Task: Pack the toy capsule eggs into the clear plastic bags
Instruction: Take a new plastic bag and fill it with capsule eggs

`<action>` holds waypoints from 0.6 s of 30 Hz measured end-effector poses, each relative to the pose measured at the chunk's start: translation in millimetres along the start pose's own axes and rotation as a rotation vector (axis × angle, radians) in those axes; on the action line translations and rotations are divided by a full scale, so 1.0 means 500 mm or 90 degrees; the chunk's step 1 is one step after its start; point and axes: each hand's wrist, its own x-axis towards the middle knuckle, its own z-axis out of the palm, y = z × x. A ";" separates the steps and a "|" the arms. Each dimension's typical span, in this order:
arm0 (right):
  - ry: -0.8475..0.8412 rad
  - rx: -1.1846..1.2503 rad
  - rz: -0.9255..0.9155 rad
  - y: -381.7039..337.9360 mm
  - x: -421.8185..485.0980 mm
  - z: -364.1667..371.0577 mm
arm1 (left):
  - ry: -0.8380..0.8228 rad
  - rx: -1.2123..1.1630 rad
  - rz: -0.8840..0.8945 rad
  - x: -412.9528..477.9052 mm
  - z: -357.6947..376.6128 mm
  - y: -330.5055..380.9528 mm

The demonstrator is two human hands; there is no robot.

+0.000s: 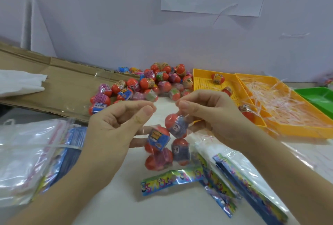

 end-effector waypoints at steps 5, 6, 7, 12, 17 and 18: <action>0.017 -0.001 0.002 0.007 0.003 0.001 | 0.037 -0.009 -0.003 0.007 -0.004 -0.007; 0.016 -0.002 0.000 0.008 0.004 0.001 | 0.042 -0.007 -0.003 0.008 -0.004 -0.008; 0.017 -0.001 -0.001 0.008 0.004 0.002 | 0.043 -0.009 -0.007 0.009 -0.005 -0.008; 0.053 -0.001 -0.003 0.019 0.007 -0.001 | -0.010 -0.052 -0.069 0.012 -0.010 -0.007; -0.009 0.019 0.052 0.029 0.008 -0.009 | 0.017 0.006 -0.084 0.013 -0.013 -0.025; -0.017 0.008 0.055 0.033 0.008 -0.010 | 0.019 0.010 -0.086 0.012 -0.012 -0.028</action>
